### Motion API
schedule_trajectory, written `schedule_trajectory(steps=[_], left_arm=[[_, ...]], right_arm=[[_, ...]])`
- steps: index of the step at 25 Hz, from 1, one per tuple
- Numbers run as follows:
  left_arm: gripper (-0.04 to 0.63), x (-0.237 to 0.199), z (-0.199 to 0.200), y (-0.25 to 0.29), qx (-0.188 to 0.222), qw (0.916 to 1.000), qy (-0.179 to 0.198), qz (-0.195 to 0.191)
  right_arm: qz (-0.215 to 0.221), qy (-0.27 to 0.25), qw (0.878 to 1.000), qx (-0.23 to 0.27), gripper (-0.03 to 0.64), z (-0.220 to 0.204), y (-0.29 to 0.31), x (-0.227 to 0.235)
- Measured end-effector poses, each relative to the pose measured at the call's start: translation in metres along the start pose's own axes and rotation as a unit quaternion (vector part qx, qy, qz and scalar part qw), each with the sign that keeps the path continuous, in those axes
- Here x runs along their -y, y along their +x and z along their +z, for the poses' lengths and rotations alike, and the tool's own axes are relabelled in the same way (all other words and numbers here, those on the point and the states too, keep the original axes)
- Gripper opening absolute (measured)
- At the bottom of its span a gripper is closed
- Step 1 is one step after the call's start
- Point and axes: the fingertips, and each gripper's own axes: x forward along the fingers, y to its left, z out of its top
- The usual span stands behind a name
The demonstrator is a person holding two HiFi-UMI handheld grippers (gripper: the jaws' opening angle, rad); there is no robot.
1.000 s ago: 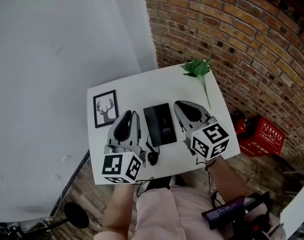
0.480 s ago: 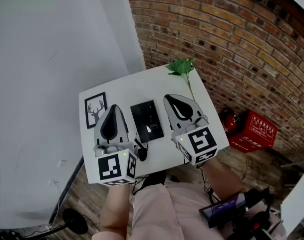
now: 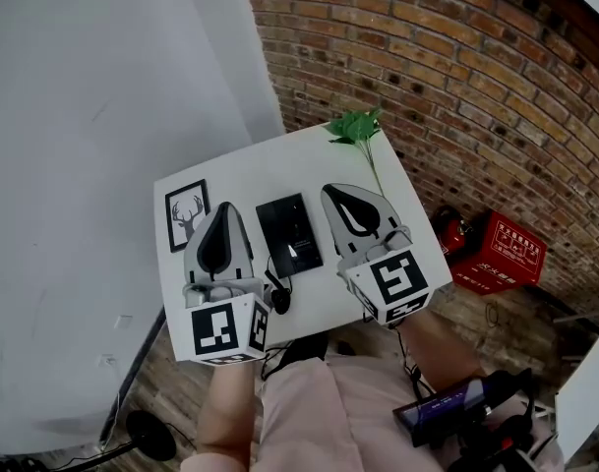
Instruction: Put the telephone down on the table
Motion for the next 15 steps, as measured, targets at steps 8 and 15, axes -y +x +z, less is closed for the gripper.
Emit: schedule_trajectory(steps=[8, 15], left_arm=[[-0.002, -0.001, -0.01, 0.005, -0.009, 0.9999, -0.002, -0.006], [-0.002, -0.005, -0.015, 0.01, -0.015, 0.9999, -0.003, -0.005]], right_arm=[[-0.002, 0.001, 1.0, -0.003, 0.005, -0.005, 0.005, 0.001], [-0.001, 0.005, 1.0, -0.005, 0.005, -0.01, 0.01, 0.003]])
